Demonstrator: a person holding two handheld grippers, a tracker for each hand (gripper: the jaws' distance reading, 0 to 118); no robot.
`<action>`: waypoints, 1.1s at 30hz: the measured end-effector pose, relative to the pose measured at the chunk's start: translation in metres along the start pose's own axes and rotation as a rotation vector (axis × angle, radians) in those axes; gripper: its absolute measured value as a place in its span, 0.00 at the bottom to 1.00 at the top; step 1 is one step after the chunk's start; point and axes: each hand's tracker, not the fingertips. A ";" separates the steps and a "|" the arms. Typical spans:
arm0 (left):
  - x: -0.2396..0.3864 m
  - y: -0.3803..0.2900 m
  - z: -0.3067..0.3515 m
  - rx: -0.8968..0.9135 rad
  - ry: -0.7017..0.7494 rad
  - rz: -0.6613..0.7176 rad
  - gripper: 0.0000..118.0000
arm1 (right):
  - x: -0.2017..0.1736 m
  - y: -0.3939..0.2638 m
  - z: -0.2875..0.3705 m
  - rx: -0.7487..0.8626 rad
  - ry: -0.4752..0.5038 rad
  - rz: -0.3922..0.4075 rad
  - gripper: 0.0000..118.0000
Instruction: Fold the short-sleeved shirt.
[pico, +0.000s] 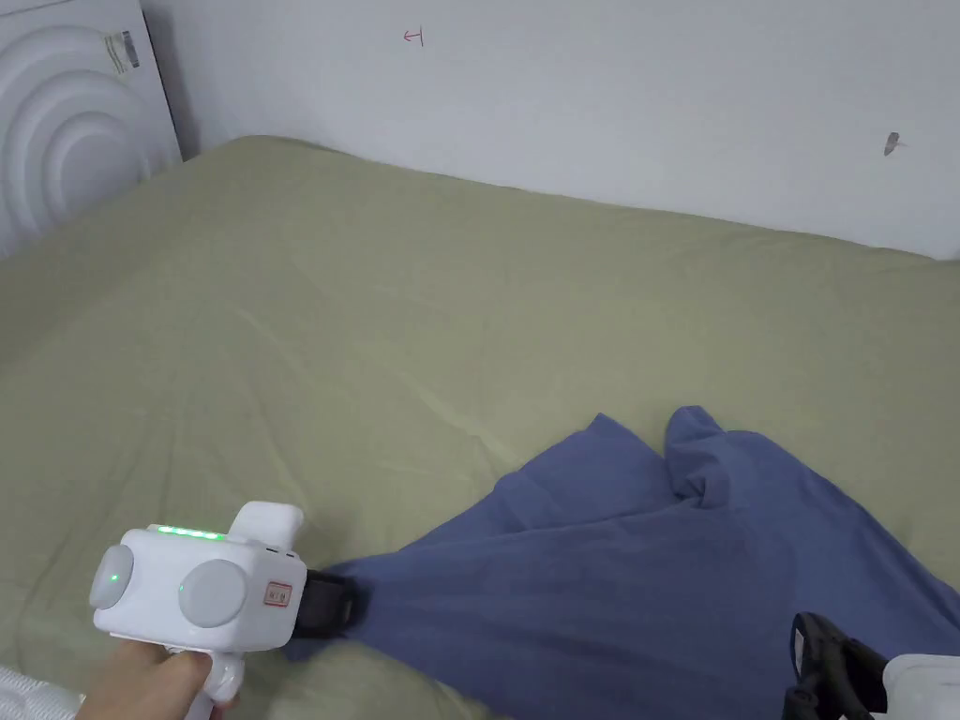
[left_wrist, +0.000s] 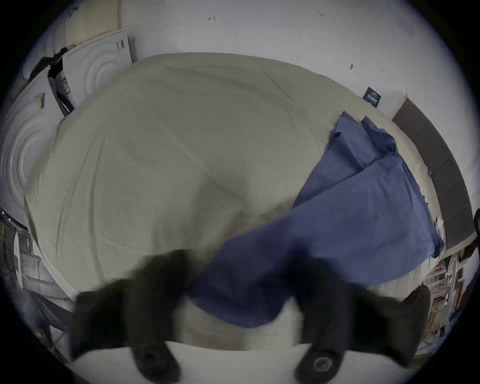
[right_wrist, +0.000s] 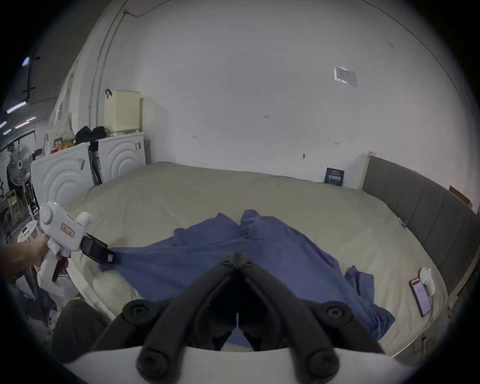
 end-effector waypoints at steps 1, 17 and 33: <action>0.003 -0.004 0.005 0.003 0.003 0.001 0.39 | 0.003 -0.002 -0.002 -0.009 -0.001 -0.011 0.01; 0.023 -0.010 0.030 0.042 -0.050 0.012 0.01 | 0.151 0.014 -0.208 -0.301 -0.057 -0.060 0.01; 0.008 -0.006 0.016 0.026 -0.045 -0.011 0.01 | 0.196 0.014 -0.362 -0.653 0.072 -0.064 0.72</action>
